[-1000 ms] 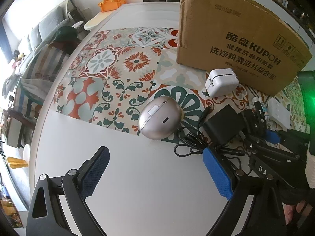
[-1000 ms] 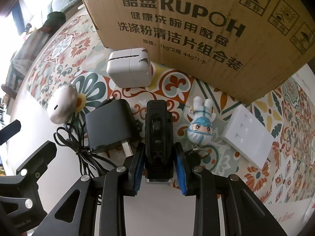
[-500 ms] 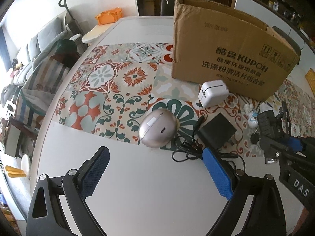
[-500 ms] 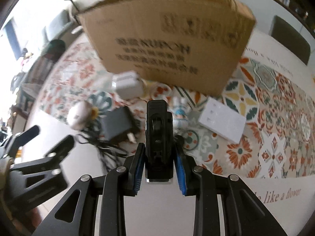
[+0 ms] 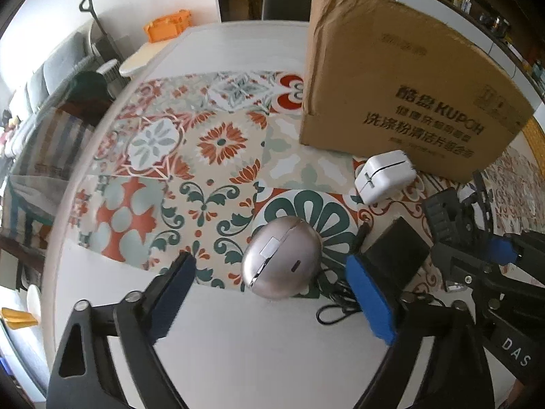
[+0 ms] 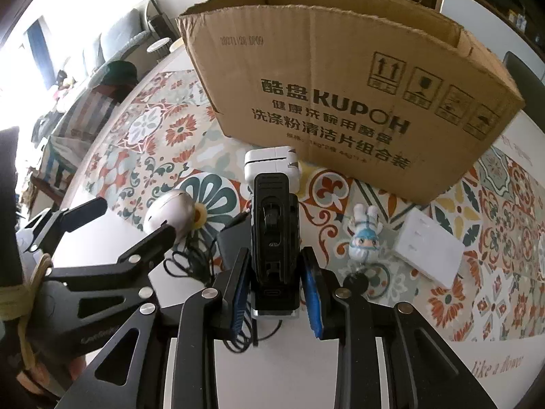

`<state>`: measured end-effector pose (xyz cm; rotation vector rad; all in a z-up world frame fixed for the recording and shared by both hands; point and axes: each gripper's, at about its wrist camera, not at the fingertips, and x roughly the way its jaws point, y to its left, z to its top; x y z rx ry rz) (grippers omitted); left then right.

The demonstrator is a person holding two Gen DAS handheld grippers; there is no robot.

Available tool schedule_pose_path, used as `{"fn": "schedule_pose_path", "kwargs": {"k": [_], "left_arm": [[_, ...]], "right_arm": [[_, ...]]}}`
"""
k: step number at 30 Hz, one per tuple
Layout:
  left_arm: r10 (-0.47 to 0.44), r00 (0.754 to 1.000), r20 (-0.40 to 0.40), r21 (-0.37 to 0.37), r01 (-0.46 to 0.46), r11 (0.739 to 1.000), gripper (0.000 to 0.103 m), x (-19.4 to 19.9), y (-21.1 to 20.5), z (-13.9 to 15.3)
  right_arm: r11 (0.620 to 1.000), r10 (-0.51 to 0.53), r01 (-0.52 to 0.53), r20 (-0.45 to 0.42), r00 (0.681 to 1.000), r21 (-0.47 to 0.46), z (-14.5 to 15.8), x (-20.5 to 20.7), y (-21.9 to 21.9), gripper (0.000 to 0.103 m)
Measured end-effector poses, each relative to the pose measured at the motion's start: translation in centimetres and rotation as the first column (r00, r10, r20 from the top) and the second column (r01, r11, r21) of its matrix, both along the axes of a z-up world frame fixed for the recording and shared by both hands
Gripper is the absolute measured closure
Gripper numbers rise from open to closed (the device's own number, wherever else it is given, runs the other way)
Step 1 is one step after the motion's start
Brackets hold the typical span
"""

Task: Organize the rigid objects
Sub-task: 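Close the right gripper on the black stapler-like device, then grasp the silver egg-shaped mouse with the left gripper while the right gripper holds the black device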

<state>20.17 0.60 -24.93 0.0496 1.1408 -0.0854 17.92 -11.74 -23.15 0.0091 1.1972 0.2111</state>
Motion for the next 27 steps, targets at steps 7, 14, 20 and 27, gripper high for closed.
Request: {"fn": "schedule_pose_path", "kwargs": {"k": [7, 14, 20, 27], "left_arm": [[0.002, 0.999, -0.054, -0.031, -0.003, 1.0, 0.021, 1.1, 0.3, -2.3], [-0.011, 0.997, -0.073, -0.044, 0.007, 0.999, 0.031, 1.8, 0.3, -3.5], [-0.026, 0.999, -0.045, -0.043, 0.024, 0.999, 0.045, 1.9, -0.1, -3.8], [-0.028, 0.999, -0.025, -0.085, 0.026, 0.996, 0.045, 1.4, -0.2, -3.4]], "right_arm": [[1.0, -0.009, 0.008, -0.014, 1.0, -0.02, -0.9, 0.8, 0.3, 0.074], [1.0, -0.007, 0.006, -0.029, 1.0, -0.025, -1.4, 1.1, 0.7, 0.074], [1.0, -0.015, 0.014, -0.046, 0.999, -0.021, -1.8, 1.2, 0.4, 0.073], [0.999, -0.028, 0.027, -0.049, 0.998, -0.02, -1.9, 1.1, 0.2, 0.073]]}}
